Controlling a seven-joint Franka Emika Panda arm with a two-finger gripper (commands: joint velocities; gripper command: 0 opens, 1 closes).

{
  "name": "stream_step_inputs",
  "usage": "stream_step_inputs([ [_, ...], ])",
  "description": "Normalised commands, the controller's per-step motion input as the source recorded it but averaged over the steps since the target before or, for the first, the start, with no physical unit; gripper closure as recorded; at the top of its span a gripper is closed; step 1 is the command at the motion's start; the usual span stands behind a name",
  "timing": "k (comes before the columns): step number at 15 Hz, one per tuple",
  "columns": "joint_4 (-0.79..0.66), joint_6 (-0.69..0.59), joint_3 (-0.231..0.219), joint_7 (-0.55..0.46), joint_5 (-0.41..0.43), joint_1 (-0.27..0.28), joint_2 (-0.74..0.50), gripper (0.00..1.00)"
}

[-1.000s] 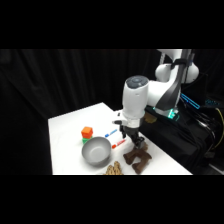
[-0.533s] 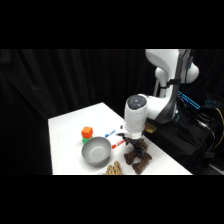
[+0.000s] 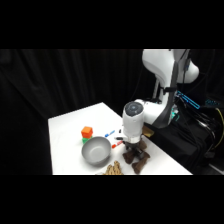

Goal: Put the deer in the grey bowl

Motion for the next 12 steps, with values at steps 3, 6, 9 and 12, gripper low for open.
stream_step_inputs([
  [3,0.06,0.08,-0.091,-0.08,0.078,0.084,0.07,0.75],
  [6,0.02,0.05,-0.088,-0.07,0.072,0.082,0.01,0.94],
  [9,-0.03,-0.06,-0.058,-0.07,0.087,0.077,-0.10,0.95],
  [12,-0.09,-0.25,-0.060,-0.04,0.079,0.096,-0.30,0.93],
])
